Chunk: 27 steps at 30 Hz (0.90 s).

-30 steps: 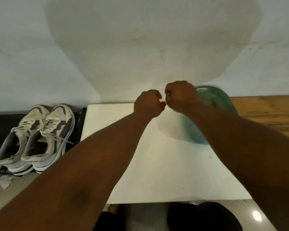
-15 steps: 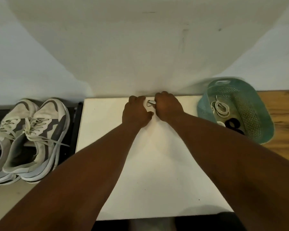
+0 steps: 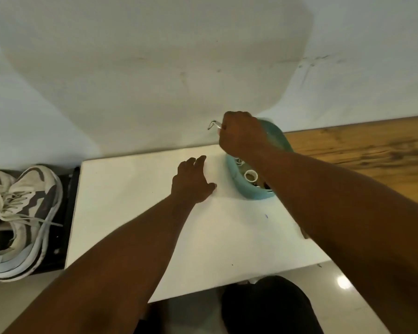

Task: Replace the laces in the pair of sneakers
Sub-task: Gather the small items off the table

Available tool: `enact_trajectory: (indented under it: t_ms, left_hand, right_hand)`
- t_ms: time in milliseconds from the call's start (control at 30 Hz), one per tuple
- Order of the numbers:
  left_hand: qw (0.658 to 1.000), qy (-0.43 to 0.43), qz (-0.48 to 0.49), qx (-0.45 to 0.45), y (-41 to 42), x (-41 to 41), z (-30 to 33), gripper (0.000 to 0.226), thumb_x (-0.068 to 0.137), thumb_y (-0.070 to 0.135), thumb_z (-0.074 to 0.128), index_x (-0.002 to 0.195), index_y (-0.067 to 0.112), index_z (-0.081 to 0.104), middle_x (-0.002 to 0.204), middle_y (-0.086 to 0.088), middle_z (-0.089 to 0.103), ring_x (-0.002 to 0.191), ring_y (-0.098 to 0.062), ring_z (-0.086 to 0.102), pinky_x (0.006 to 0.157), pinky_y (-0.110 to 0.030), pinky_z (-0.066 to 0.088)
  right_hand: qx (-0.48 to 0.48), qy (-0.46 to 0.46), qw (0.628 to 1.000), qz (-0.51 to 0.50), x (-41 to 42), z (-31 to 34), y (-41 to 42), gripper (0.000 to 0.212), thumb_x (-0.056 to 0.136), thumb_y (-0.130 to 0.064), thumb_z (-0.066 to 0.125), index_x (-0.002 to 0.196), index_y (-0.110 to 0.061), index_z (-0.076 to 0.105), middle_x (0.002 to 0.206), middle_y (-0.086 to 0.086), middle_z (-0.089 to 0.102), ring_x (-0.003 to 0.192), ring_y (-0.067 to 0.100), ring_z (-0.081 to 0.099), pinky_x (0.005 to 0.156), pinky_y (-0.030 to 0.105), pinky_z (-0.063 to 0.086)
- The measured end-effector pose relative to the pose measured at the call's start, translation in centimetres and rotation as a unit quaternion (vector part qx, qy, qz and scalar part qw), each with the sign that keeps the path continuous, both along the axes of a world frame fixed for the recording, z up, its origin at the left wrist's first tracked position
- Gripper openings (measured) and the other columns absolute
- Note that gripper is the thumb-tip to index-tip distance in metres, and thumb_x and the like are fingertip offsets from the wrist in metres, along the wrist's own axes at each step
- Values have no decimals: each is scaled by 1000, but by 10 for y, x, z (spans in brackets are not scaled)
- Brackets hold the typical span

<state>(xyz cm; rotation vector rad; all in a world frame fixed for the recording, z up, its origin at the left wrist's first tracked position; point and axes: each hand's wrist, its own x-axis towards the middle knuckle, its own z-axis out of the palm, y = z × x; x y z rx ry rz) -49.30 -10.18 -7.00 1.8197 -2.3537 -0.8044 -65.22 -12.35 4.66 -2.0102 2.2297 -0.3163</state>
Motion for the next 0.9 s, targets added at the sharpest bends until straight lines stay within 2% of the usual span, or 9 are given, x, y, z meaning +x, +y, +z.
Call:
enact_trajectory:
  t_ms: [100, 167, 233, 367, 533, 667, 733, 900]
  left_hand:
    - [996, -72, -35, -34, 17, -18, -5, 95, 86, 61, 69, 161, 32, 18, 169, -4, 16, 157, -32, 8, 113, -51, 37]
    - [995, -95, -36, -20, 23, -23, -11, 91, 88, 64, 64, 161, 34, 19, 172, -6, 3, 158, -35, -2, 116, -53, 32]
    - [995, -101, -14, 9, 25, -26, -17, 87, 90, 68, 59, 161, 37, 20, 173, -5, 0, 158, -36, -3, 120, -54, 28]
    - [992, -119, -13, 32, 19, -32, -19, 86, 90, 69, 57, 161, 39, 20, 172, -6, 6, 157, -37, 8, 120, -54, 29]
    - [983, -175, -40, 43, 5, -41, -16, 87, 86, 71, 61, 159, 34, 30, 168, -14, 19, 148, -41, 30, 109, -55, 44]
    - [979, -192, -47, 43, 3, -42, -11, 85, 84, 72, 63, 154, 30, 39, 158, -15, 34, 136, -39, 45, 102, -51, 48]
    - [982, -182, -46, 38, 5, -40, -7, 84, 83, 71, 65, 152, 30, 40, 155, -12, 37, 133, -36, 48, 100, -50, 48]
    - [983, -165, -52, 55, 16, -28, 7, 87, 80, 69, 70, 152, 30, 39, 152, -5, 41, 138, -32, 43, 105, -50, 46]
  right_hand:
    - [33, -17, 998, -57, -46, 0, 18, 13, 89, -30, 60, 94, -21, 67, 88, -1, 64, 80, 20, 61, 65, 28, 41]
    - [82, 7, 995, -56, -65, -15, 27, 17, 85, -29, 64, 97, -21, 72, 92, 1, 68, 83, 21, 62, 71, 28, 48]
    - [125, 46, 990, -38, -74, -33, 33, 19, 83, -28, 66, 98, -17, 71, 86, 3, 64, 82, 23, 62, 70, 30, 49]
    - [146, 55, 986, -54, -81, -51, 37, 11, 87, -23, 68, 94, -19, 60, 73, -1, 47, 75, 23, 52, 65, 32, 45]
    - [189, 46, 979, -66, -81, -72, 32, 20, 93, -22, 67, 108, -11, 65, 85, 4, 57, 80, 23, 57, 73, 36, 51]
    - [215, 37, 974, -66, -78, -73, 30, 27, 89, -25, 73, 109, -10, 66, 87, 4, 59, 85, 23, 60, 80, 37, 55]
    - [218, 24, 974, -65, -76, -68, 29, 30, 85, -27, 76, 109, -11, 66, 86, 4, 60, 86, 24, 61, 83, 39, 57]
    - [177, 19, 982, -58, -71, -50, 35, 30, 84, -27, 75, 108, -12, 68, 84, 1, 61, 82, 23, 61, 78, 39, 58]
